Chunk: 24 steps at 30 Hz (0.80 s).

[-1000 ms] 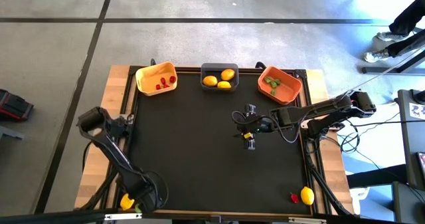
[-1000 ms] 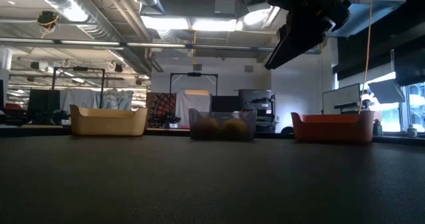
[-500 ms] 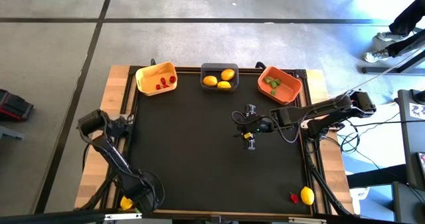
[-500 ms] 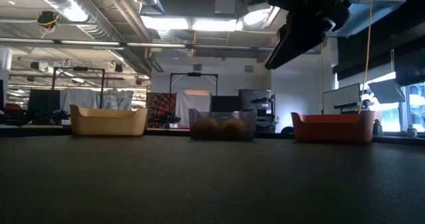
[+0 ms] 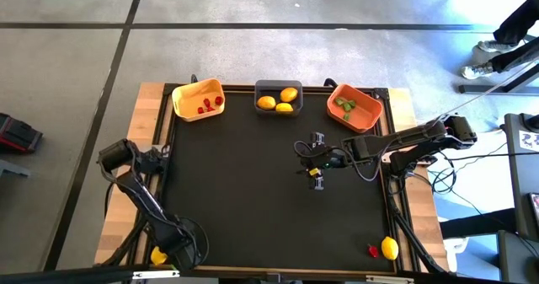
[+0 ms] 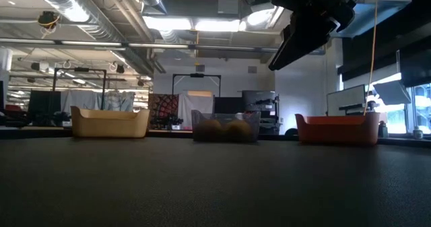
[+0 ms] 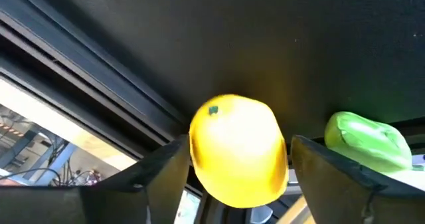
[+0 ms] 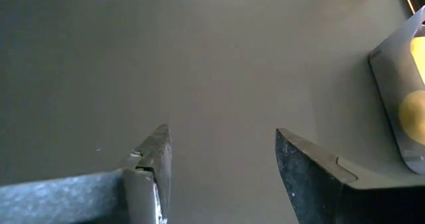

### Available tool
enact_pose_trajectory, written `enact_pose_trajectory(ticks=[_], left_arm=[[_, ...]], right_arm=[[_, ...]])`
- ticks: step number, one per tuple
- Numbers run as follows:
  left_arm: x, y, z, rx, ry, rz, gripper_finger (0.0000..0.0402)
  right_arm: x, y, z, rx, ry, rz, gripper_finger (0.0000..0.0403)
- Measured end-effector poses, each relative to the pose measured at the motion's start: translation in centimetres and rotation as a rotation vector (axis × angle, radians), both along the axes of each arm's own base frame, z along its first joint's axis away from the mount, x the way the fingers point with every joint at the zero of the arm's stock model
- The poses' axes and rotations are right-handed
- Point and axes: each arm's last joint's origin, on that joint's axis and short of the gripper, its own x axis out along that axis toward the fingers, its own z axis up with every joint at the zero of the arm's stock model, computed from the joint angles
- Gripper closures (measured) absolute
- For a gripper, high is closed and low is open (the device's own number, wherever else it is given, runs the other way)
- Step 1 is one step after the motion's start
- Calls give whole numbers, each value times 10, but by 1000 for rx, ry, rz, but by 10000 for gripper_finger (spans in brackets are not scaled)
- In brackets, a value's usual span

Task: Sort produce into baskets
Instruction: Put the yellow lemon into the black bin

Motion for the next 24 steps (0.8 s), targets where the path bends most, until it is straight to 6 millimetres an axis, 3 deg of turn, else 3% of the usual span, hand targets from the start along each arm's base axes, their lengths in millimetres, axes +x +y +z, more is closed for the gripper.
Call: enact_pose_trajectory(ticks=[14,20,24], left_arm=[[1,1,0,-37,-53,-106,249],[7,5,2,-57,-76,-128,254],[13,10,17,-85,-140,-139,251]], right_arm=[[0,0,0,0,0,1,198],[0,0,0,0,1,0,198],[0,0,0,1,2,-1,198]])
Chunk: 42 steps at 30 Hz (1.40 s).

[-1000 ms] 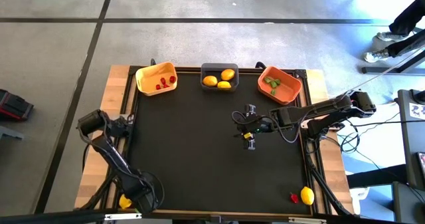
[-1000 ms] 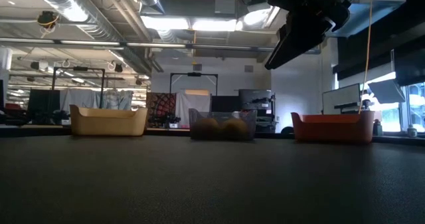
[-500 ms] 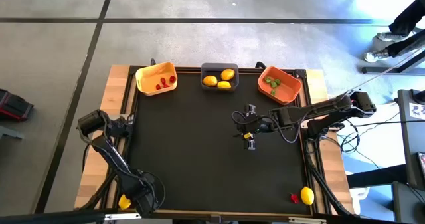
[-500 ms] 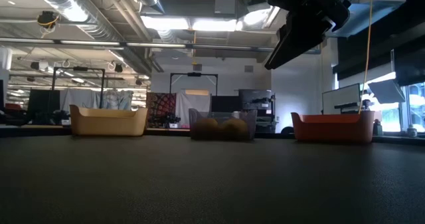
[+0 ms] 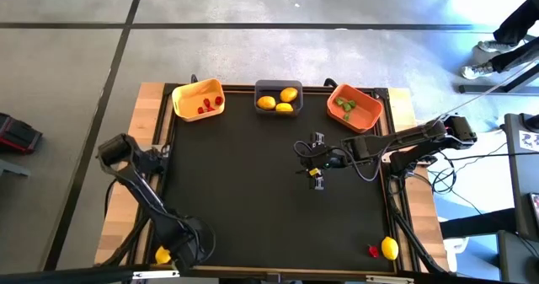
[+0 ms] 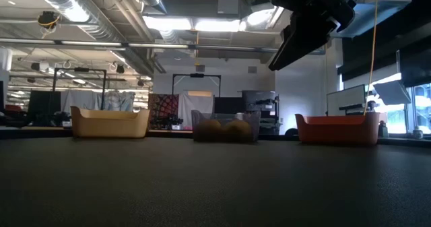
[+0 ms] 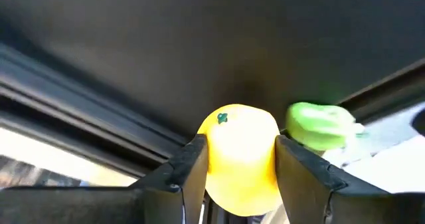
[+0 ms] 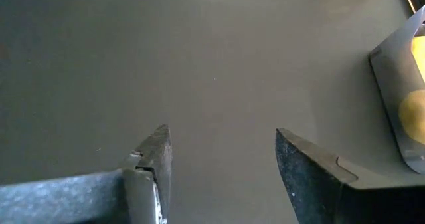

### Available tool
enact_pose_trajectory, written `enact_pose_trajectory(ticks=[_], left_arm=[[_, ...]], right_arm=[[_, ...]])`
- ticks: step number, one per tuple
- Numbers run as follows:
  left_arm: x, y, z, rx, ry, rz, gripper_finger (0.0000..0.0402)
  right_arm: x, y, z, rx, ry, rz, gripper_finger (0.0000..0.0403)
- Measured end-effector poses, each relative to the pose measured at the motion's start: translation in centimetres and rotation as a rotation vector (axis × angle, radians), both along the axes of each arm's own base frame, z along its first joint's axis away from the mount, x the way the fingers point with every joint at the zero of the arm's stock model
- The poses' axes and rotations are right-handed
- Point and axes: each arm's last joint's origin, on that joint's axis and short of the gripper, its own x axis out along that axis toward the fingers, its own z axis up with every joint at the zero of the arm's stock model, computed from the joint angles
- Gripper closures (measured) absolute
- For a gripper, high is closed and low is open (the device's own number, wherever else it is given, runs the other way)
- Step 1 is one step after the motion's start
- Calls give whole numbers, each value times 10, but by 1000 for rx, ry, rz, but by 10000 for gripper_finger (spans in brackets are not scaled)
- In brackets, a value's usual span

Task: Sort produce into baskets
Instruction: Put the yellow lemon into the black bin

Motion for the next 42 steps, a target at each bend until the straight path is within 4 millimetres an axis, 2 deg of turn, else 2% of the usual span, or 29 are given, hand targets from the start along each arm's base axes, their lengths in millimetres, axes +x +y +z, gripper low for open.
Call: enact_pose_trajectory(ticks=[7,16,20,28,42], left_arm=[[11,22,30,19,-203,-23,251],[32,67,62,184,-544,-148,247],[40,82,69,231,-625,-256,247],[56,116,78,355,-722,-506,247],[96,212,108,578,-914,-738,246]], right_arm=[[0,0,0,6,1,-2,198],[0,2,-1,97,5,-23,198],[0,2,0,170,-9,-58,198],[1,2,0,171,-12,-61,198],[4,0,4,76,-73,-111,198]])
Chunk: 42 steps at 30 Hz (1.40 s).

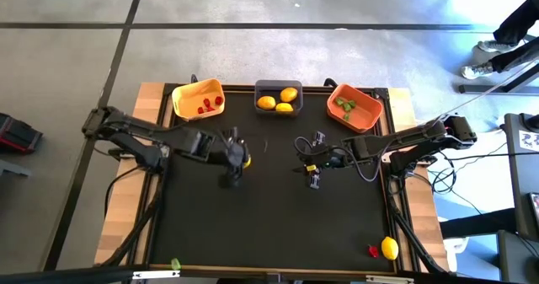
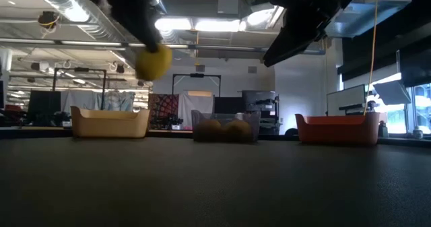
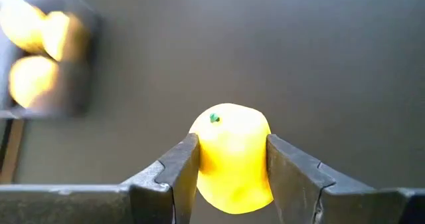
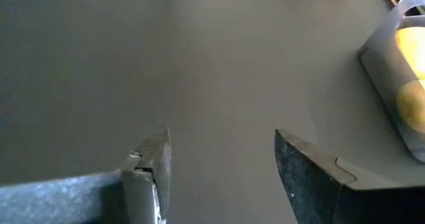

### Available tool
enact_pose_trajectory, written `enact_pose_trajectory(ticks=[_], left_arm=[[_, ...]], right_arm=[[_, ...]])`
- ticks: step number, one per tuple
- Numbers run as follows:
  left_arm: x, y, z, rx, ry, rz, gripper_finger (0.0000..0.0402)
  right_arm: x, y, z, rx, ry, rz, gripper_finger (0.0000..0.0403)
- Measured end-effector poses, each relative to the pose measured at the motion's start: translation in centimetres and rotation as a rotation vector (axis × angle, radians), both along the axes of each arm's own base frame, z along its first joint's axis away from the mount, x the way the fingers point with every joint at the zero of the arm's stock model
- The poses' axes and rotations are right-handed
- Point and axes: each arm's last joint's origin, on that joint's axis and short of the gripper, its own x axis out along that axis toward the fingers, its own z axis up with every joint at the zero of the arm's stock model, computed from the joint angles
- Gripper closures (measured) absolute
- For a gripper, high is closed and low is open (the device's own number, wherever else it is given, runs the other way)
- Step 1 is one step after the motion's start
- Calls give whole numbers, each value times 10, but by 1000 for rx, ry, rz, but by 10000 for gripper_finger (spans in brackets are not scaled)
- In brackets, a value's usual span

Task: Sort produce into baskets
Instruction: Put the yellow lemon into the black bin

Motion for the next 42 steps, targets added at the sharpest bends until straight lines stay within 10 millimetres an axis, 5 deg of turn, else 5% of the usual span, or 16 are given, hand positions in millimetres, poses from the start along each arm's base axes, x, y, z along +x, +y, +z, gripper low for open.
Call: enact_pose_trajectory(ticks=[19,42], left_arm=[[27,137,22,242,-400,242,246],[53,257,-73,338,-389,373,247]], right_arm=[[0,-4,1,-130,-3,-56,198],[2,-37,2,-178,0,-181,198]])
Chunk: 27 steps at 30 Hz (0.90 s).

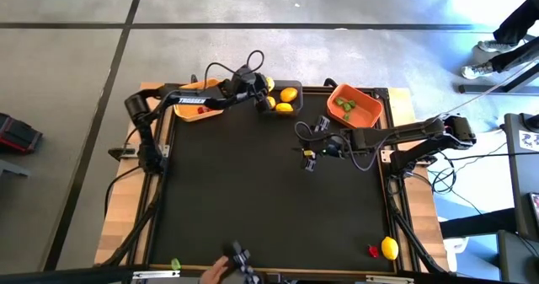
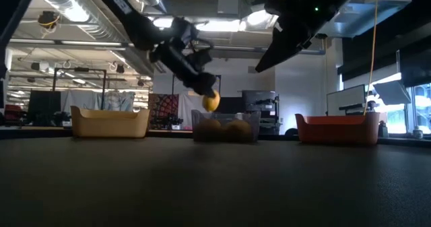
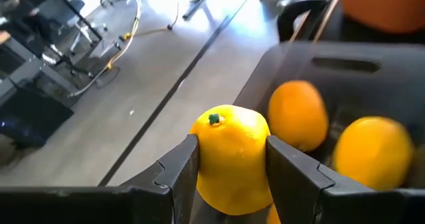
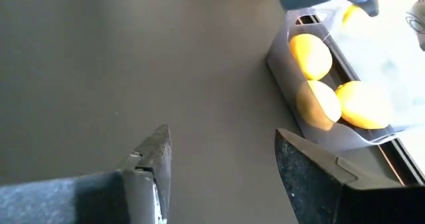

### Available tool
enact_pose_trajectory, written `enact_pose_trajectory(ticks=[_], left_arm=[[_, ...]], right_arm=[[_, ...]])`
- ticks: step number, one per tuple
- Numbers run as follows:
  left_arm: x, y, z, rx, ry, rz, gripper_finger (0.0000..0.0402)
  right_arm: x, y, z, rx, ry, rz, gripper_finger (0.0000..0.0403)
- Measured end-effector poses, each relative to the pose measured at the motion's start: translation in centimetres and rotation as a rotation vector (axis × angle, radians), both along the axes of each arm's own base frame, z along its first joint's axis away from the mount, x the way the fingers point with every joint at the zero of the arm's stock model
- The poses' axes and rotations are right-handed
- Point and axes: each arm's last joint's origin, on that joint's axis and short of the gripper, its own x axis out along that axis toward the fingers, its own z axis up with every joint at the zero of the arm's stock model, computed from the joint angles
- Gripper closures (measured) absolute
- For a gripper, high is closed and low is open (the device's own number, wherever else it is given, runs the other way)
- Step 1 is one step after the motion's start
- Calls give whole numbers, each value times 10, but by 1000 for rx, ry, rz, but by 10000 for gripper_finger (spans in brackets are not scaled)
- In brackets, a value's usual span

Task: Sort produce into baskets
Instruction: Put the yellow lemon into the black bin, then put the red chili pepper into the yellow bin

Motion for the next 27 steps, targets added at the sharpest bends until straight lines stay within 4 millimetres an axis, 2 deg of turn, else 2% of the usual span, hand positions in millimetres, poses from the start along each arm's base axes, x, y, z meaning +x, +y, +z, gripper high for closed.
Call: enact_pose_trajectory(ticks=[8,16,18,24,27], left_arm=[[-2,14,-25,-35,42,33,247],[-2,13,-27,-54,37,43,242],[-2,13,-27,-58,33,46,227],[0,11,-28,-65,27,47,149],[0,6,-24,-72,43,42,128]], right_arm=[[0,0,0,2,1,0,198],[0,1,0,6,-1,-3,198],[0,1,0,6,-1,-3,198],[0,1,0,7,-2,-4,198],[0,1,0,8,-3,-5,198]])
